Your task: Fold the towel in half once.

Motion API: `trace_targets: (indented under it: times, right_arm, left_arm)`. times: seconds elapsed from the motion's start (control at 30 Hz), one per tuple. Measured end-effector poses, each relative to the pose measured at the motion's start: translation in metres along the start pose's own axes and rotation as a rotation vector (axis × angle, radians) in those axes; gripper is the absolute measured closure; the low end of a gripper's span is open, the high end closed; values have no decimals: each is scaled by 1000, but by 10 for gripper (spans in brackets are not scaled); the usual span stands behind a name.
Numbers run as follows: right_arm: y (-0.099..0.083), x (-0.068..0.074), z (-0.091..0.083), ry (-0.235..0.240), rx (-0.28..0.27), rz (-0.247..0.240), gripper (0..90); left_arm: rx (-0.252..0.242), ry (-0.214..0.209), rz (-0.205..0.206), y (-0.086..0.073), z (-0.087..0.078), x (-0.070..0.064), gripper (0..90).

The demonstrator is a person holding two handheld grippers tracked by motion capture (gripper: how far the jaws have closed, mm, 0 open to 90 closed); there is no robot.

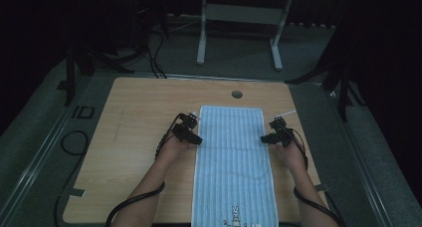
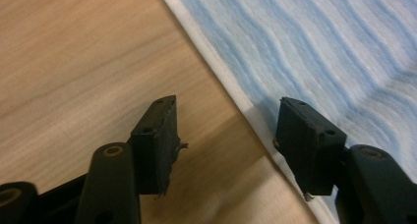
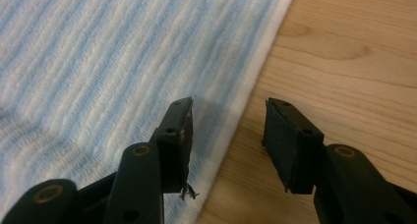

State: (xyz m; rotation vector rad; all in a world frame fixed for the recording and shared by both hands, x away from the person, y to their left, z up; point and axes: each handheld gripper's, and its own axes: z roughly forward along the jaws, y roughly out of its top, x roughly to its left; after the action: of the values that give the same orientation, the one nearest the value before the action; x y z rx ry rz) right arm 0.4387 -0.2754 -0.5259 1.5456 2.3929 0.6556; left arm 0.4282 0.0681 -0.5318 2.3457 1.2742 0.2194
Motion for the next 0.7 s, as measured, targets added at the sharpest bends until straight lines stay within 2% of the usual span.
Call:
trace_targets:
  times: [0.07,0.17,0.2,0.27,0.3,0.33,0.4,0.47,0.5,0.6,0.67,0.7]
  right_arm:
    - [1,2,3,-3,5,-3,538]
    - [3,3,5,-29,8,-13,566]
    - [3,3,5,-34,7,-12,620]
    - [3,7,5,-41,9,-27,673]
    - [2,9,5,-44,5,-42,736]
    - [2,11,5,-41,5,-58,789]
    - [2,17,5,-54,8,-86,849]
    - [2,21,6,-72,3,-109,868]
    - [2,21,6,-78,0,-111,877]
    - [1,22,1,-71,-17,-109,893]
    - [1,22,-3,-61,-29,-107,893]
    - [0,22,-9,-53,-45,-104,894]
  left_arm:
    - [-4,6,2,2,1,-2,409]
    - [-3,30,32,3,3,-7,410]
    - [-8,35,42,2,3,-8,418]
    - [-18,38,46,2,4,-11,468]
    - [-23,30,52,3,3,-13,515]
    - [-23,20,64,3,3,-15,598]
    - [-18,-2,77,3,3,-19,731]
    - [-15,-25,75,3,3,-20,835]
    - [-19,-20,84,3,3,-21,860]
    - [-45,-44,59,2,-4,-17,875]
    - [-53,-50,58,2,-9,-16,876]
    - [-77,-73,63,1,-21,-15,876]
